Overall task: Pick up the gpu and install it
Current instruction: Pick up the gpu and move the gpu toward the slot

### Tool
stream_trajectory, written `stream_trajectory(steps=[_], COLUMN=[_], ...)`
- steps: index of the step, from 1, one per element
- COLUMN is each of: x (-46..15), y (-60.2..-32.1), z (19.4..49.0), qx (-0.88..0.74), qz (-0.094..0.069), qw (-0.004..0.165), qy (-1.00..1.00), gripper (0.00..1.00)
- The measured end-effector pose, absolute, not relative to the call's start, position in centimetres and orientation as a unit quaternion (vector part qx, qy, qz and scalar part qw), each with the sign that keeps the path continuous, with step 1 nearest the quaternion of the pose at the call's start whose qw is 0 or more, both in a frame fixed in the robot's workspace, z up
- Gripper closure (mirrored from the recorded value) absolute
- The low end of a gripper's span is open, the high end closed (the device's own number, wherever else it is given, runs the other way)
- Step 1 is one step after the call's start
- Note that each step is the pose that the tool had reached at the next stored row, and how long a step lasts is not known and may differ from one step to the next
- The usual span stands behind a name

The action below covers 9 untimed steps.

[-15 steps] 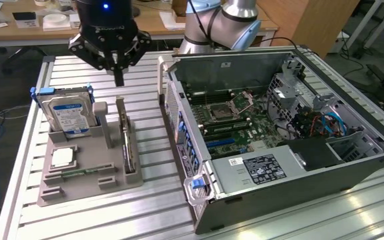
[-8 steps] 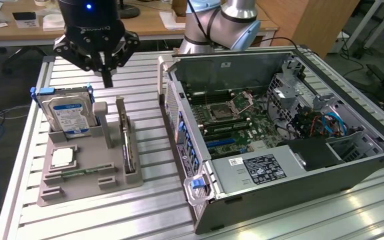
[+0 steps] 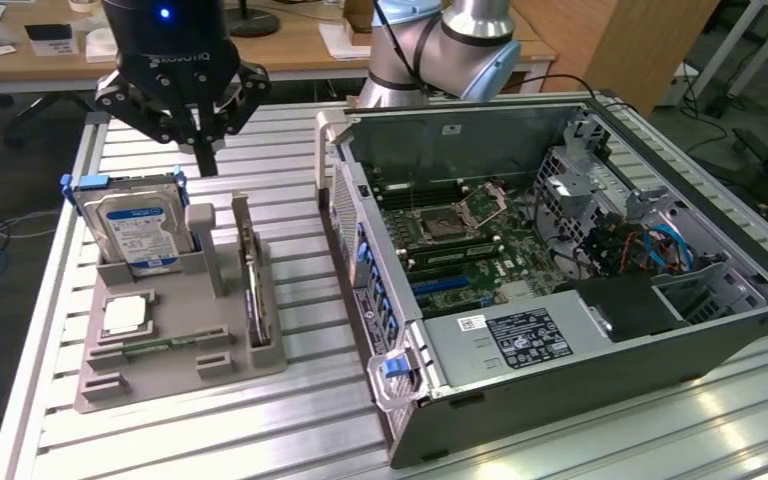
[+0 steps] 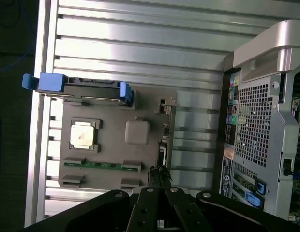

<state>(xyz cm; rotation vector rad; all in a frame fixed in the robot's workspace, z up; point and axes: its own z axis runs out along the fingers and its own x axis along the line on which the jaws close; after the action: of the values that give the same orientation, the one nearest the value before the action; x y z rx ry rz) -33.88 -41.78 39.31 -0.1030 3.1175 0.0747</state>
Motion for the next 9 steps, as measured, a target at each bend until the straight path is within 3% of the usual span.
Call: stream_trajectory(steps=[9], x=[-33.88], y=[-41.78], z=[39.31], qx=[-0.033], qz=[0.024], qw=[0.011], qy=[0.999], gripper=[0.89])
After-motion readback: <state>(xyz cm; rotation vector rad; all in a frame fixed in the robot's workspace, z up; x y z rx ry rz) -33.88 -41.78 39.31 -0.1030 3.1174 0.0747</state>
